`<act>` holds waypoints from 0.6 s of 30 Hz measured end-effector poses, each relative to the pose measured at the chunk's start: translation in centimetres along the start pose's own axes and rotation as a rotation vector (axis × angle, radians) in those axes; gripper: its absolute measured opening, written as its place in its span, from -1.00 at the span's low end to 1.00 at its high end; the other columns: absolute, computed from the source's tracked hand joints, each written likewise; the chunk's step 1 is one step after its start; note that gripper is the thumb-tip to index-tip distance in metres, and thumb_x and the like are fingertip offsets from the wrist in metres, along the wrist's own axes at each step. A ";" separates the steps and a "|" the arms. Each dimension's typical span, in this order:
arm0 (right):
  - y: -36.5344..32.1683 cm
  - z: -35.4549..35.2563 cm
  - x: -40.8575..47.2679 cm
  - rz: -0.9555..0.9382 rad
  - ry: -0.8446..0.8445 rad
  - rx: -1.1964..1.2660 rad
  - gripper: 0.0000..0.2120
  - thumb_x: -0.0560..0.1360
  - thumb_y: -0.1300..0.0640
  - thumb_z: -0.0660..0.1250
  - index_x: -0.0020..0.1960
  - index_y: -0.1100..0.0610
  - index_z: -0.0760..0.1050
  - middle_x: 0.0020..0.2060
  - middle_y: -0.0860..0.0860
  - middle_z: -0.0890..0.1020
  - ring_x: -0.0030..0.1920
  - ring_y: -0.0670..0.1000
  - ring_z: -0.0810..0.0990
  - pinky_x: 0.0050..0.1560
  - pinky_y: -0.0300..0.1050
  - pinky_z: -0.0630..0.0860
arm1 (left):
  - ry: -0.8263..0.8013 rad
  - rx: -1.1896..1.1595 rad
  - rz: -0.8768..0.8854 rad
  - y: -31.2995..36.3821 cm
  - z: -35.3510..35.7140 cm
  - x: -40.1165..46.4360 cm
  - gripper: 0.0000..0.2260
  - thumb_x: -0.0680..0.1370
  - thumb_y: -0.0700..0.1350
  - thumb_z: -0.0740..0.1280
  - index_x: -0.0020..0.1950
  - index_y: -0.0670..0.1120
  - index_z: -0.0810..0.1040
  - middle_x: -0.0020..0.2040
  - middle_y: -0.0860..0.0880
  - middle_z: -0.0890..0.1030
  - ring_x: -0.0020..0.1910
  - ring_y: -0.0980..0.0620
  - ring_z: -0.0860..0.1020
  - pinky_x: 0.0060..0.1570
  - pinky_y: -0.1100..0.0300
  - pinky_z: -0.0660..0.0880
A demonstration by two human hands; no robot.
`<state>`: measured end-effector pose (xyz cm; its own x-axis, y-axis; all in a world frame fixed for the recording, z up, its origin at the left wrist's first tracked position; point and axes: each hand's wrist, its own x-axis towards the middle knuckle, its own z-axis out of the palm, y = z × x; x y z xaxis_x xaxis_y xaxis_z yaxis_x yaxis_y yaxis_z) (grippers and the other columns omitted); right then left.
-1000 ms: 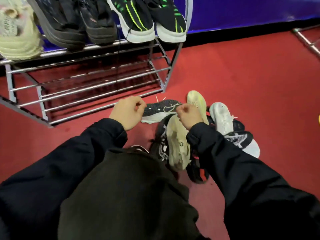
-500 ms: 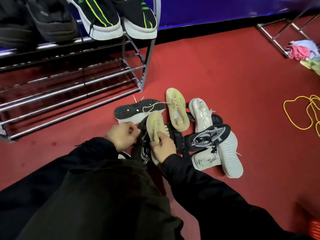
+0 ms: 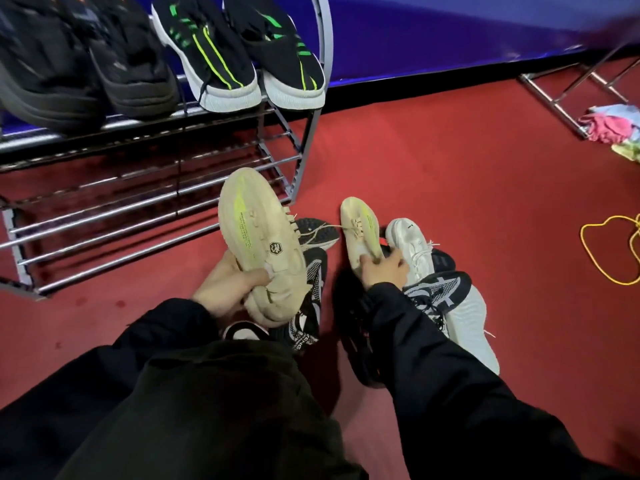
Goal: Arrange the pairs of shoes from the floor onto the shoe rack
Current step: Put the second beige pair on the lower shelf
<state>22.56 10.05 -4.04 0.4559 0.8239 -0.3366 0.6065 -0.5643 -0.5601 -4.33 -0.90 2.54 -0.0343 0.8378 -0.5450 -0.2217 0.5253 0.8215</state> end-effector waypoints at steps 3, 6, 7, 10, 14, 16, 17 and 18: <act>3.2 1.1 3.9 0.129 -0.122 0.091 -0.09 0.29 -0.17 0.45 0.50 0.24 0.28 0.39 0.23 0.48 0.38 0.22 0.48 0.40 0.09 0.39 | 0.125 0.066 -0.005 0.1 -0.7 -0.6 -0.27 0.20 -0.13 0.46 0.34 -0.10 0.30 0.17 -0.16 0.62 0.12 -0.15 0.63 0.04 -0.07 0.60; 3.3 1.0 4.4 0.100 -0.150 0.148 -0.37 0.33 -0.18 0.41 0.21 0.27 0.54 0.10 0.17 0.66 0.15 0.18 0.63 0.25 0.07 0.51 | 0.226 -0.047 -0.014 -0.2 -1.4 -1.0 -0.37 0.28 -0.19 0.40 0.33 -0.14 0.33 0.15 -0.17 0.61 0.11 -0.16 0.61 0.05 -0.03 0.57; 2.6 0.7 3.7 0.096 -0.135 0.188 -0.51 0.43 -0.14 0.40 0.12 0.26 0.56 0.02 0.16 0.65 0.08 0.17 0.62 0.21 0.05 0.51 | 0.260 -0.093 -0.008 -0.2 -1.7 -1.2 -0.44 0.34 -0.21 0.40 0.33 -0.12 0.38 0.17 -0.18 0.62 0.12 -0.17 0.61 0.13 -0.07 0.56; 0.1 -0.6 -0.6 0.082 -0.118 0.520 -0.70 0.51 -0.04 0.40 -0.09 0.22 0.53 -0.24 0.13 0.60 -0.23 0.11 0.59 -0.15 -0.06 0.51 | 0.353 -0.146 0.051 -0.1 -2.9 -1.8 -0.60 0.52 -0.22 0.37 0.35 -0.13 0.44 0.15 -0.17 0.67 0.06 -0.14 0.67 0.14 -0.09 0.58; -2.1 -2.5 -8.6 -0.018 -0.313 0.864 -0.88 0.59 0.15 0.32 -0.06 0.20 0.51 -0.36 0.08 0.65 -0.51 -0.01 0.57 -0.54 -0.23 0.40 | 0.456 -0.145 0.093 0.5 -3.7 -3.9 -0.45 0.40 -0.12 0.45 0.38 -0.13 0.42 0.06 -0.12 0.69 -0.03 -0.09 0.70 0.06 -0.08 0.62; -3.2 -3.0 -11.4 -0.114 -0.424 0.849 -0.86 0.60 0.17 0.29 -0.09 0.22 0.53 -0.46 0.06 0.60 -0.58 -0.01 0.48 -0.56 -0.23 0.34 | 0.519 -0.163 0.112 0.5 -4.4 -5.1 -0.63 0.51 -0.26 0.36 0.32 -0.14 0.48 0.00 -0.05 0.68 -0.13 0.04 0.68 -0.10 0.13 0.62; -3.8 -3.0 -12.6 -0.151 -0.475 0.843 -0.85 0.59 0.17 0.29 -0.10 0.22 0.53 -0.49 0.07 0.56 -0.59 0.00 0.45 -0.56 -0.21 0.32 | 0.573 -0.180 0.129 0.5 -4.9 -5.6 -0.66 0.54 -0.31 0.31 0.31 -0.13 0.50 -0.03 0.00 0.66 -0.17 0.10 0.65 -0.18 0.23 0.59; -4.4 -2.7 -13.5 -0.176 -0.520 0.835 -0.86 0.58 0.16 0.30 -0.11 0.21 0.54 -0.49 0.08 0.54 -0.59 0.00 0.44 -0.55 -0.20 0.32 | 0.641 -0.208 0.145 0.6 -5.4 -6.2 -0.64 0.55 -0.32 0.30 0.33 -0.10 0.49 -0.06 0.04 0.63 -0.17 0.12 0.62 -0.21 0.26 0.55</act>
<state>15.53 1.31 5.02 -0.0597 0.9248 -0.3756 -0.1051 -0.3800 -0.9190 -9.52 -6.56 5.48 -0.6330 0.6106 -0.4759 -0.3512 0.3213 0.8794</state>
